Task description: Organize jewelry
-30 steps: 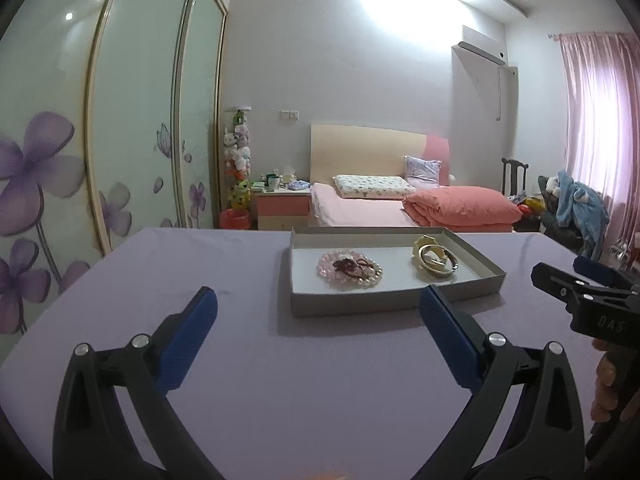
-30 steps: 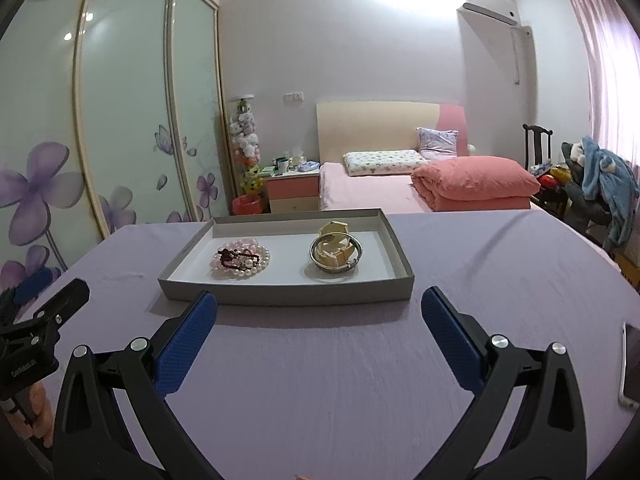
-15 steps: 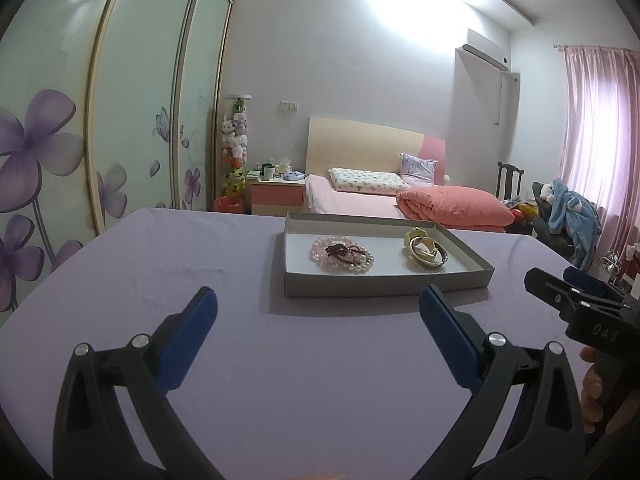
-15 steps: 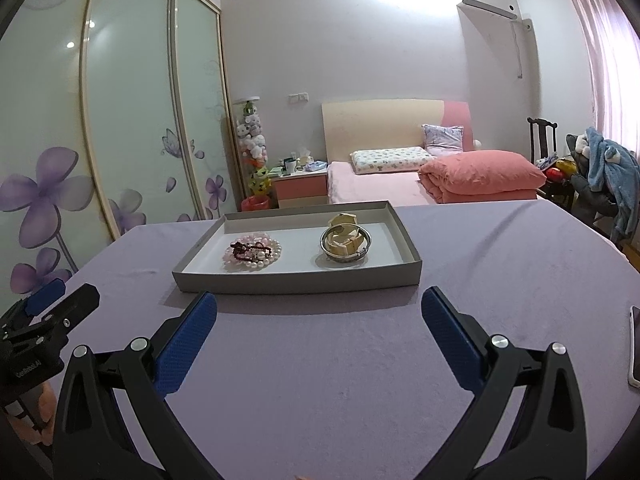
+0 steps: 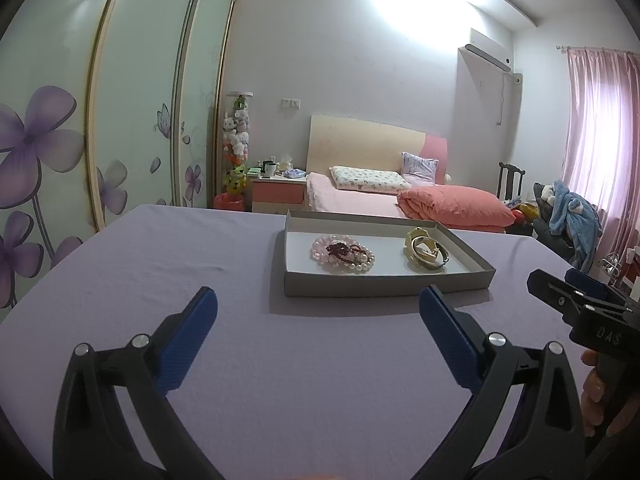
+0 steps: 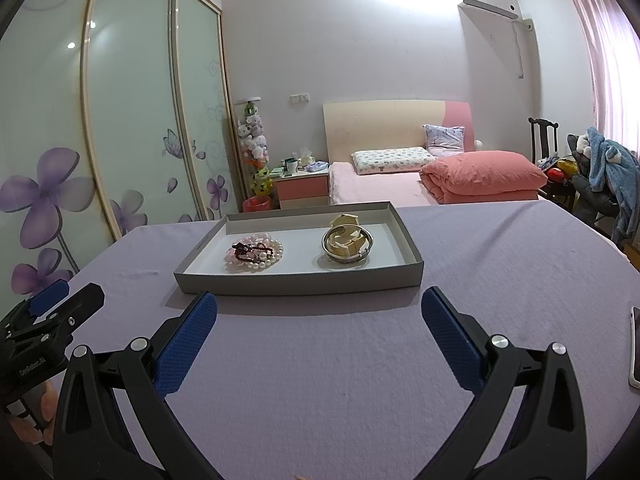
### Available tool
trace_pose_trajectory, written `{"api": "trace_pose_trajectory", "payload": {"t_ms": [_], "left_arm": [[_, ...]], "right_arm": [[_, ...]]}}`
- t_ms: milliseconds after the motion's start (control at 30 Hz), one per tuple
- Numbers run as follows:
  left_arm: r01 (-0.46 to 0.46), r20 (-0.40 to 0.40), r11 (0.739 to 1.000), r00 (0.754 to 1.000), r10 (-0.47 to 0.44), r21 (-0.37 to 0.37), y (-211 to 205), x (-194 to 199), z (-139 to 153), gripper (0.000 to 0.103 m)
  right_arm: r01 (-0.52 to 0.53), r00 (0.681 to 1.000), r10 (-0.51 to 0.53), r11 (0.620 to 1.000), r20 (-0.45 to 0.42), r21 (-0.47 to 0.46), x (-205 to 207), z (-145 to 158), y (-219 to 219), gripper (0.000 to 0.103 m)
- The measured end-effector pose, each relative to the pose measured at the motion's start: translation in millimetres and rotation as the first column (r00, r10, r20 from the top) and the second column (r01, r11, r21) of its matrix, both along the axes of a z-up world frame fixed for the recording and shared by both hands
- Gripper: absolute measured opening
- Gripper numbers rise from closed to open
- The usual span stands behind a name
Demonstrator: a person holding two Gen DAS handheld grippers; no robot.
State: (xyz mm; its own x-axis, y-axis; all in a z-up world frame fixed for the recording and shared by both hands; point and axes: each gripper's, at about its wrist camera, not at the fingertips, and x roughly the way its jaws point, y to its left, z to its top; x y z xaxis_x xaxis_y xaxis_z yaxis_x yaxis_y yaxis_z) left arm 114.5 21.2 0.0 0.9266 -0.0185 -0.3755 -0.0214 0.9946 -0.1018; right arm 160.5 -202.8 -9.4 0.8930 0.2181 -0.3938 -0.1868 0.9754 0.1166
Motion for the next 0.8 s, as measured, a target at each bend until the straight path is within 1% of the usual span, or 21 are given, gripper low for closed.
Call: {"api": "trace_pose_trajectory", "payload": {"t_ms": [800], "left_arm": [[0.005, -0.004, 1.0, 1.0, -0.005, 0.005, -4.8, 2.3, -1.6, 0.099]], "right_arm": [[-0.002, 1.0, 0.002, 1.0, -0.002, 0.004, -0.2, -0.4, 1.5, 0.101]]}}
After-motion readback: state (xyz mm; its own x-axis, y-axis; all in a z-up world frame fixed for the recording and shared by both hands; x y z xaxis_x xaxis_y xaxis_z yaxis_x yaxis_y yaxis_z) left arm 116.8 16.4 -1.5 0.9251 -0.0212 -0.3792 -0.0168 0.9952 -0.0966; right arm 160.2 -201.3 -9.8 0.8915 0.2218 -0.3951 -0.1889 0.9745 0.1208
